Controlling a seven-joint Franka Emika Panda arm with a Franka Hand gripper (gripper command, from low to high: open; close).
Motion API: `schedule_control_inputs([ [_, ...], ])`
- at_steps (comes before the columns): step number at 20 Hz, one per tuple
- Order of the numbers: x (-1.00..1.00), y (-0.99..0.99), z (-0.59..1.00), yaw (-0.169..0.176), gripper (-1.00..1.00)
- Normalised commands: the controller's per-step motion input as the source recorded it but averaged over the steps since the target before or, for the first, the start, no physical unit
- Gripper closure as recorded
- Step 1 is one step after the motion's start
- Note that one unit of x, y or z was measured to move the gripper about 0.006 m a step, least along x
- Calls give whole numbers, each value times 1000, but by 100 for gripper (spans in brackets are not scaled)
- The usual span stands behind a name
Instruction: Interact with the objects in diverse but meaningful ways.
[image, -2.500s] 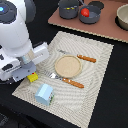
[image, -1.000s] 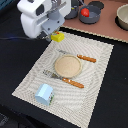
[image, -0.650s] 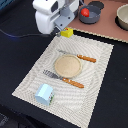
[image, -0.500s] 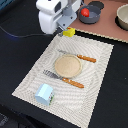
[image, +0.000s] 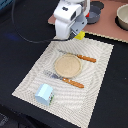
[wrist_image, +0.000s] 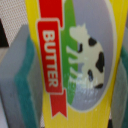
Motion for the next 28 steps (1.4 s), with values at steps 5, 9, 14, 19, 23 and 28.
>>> schedule_control_inputs([
  [5,422,330,-205,0,100],
  [9,389,230,-182,0,-100],
  [14,258,107,91,0,-100],
  [19,308,154,795,-2,-100],
  [23,314,19,1000,-9,-100],
  [28,486,0,966,0,-100],
])
